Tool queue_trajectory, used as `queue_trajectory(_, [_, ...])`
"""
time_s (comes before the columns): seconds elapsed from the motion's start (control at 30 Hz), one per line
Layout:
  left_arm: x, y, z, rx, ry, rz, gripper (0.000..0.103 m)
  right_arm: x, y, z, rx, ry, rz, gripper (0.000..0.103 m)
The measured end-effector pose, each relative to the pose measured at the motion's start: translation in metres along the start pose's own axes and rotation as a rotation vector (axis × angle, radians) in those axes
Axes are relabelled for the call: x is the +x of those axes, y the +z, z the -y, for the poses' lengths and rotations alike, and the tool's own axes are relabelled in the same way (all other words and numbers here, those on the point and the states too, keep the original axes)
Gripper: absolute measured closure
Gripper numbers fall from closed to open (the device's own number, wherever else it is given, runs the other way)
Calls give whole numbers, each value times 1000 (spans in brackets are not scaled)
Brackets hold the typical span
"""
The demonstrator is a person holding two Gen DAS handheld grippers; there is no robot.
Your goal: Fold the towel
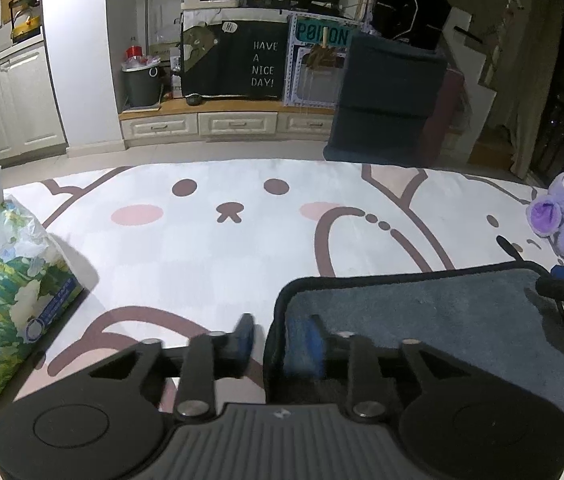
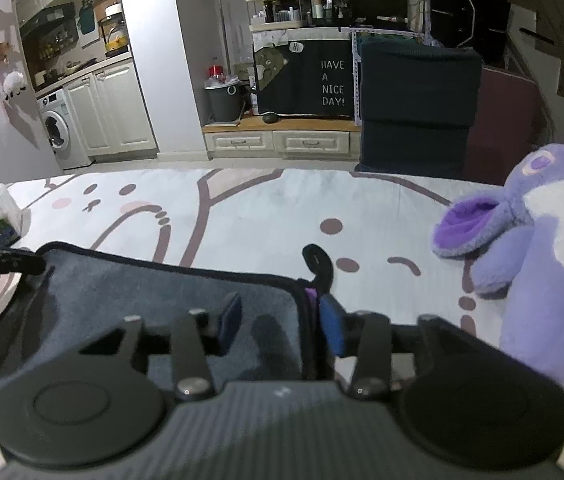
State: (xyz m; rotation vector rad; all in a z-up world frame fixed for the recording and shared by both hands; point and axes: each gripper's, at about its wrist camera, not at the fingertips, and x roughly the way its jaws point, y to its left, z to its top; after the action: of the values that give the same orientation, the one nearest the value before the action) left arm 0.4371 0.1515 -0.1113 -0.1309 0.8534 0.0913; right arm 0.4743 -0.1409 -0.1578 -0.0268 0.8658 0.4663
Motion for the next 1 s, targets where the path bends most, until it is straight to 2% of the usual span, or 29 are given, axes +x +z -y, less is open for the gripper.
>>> queue_trajectory(0.13, [-8, -2, 3, -2, 2, -7, 41, -5, 1, 2, 27, 0, 4, 29])
queue_trajectory(0.2, [-13, -3, 4, -3, -2, -5, 29, -9, 1, 2, 37, -4, 3, 24])
queue_trajectory(0.4, [-33, -5, 17, 21, -5, 2, 6, -26, 3, -5, 40, -12, 1, 7])
queue_trajectory(0.57, [-51, -6, 27, 38, 6, 14, 0, -45, 6, -11, 41, -14, 11, 0])
queue_trajectory(1.0, [-100, -12, 44, 24, -13, 51, 0, -93, 2, -32, 20, -20, 25, 0])
